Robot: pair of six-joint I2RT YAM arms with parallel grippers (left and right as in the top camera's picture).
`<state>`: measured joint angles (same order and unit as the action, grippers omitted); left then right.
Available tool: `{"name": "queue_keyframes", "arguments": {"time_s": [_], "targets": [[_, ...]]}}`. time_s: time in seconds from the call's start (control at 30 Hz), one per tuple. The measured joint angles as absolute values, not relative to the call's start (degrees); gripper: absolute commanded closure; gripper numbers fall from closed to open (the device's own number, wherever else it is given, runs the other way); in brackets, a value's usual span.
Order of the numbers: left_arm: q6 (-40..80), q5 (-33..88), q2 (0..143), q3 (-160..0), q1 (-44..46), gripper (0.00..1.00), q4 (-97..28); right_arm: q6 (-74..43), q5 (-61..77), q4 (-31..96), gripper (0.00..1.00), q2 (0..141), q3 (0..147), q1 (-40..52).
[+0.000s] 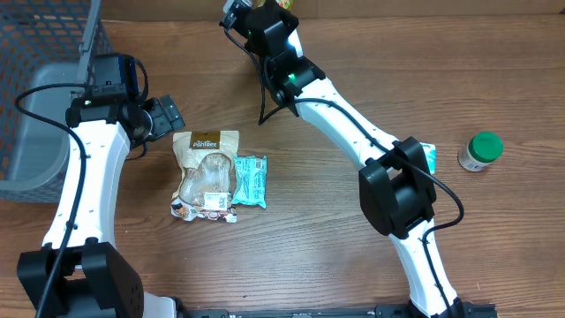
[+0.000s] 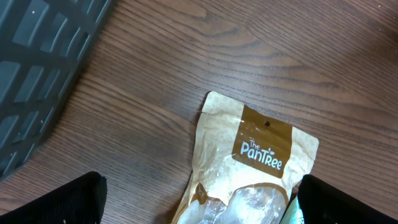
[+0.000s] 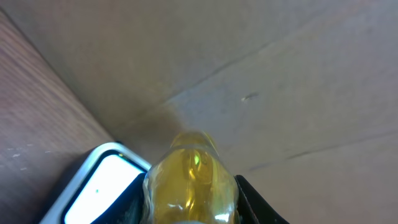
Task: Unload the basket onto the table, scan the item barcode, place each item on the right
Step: 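Hold the yellow bottle up in front of the white scanner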
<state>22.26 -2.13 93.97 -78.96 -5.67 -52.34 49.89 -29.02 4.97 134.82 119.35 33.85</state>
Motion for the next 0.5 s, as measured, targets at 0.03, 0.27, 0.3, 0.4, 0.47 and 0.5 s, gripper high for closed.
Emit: {"name": "queue_keyframes", "arguments": {"time_s": [0.03, 0.27, 0.3, 0.4, 0.47, 0.5], "targets": [[22.3, -2.1, 94.0, -79.0, -5.7, 0.00, -52.3, 50.9, -29.0, 4.5, 0.84, 134.9, 119.3, 33.8], [22.3, -2.1, 94.0, -79.0, -5.7, 0.00, -52.3, 54.5, -28.7, 4.0, 0.88, 137.4, 119.3, 33.7], [22.3, -2.1, 94.0, -79.0, -5.7, 0.01, -52.3, 54.7, -28.6, 4.0, 0.90, 137.8, 119.3, 33.7], [22.3, -2.1, 94.0, -79.0, -5.7, 0.01, -52.3, 55.6, -28.4, 3.4, 0.91, 138.9, 119.3, 33.7], [22.3, -2.1, 94.0, -79.0, -5.7, 0.00, -52.3, 56.2, -28.3, 2.6, 0.91, 139.4, 119.3, 33.7], [22.3, -2.1, 94.0, -79.0, -5.7, 0.01, -52.3, 56.7, -28.3, 2.4, 0.91, 139.6, 119.3, 33.7]]}}
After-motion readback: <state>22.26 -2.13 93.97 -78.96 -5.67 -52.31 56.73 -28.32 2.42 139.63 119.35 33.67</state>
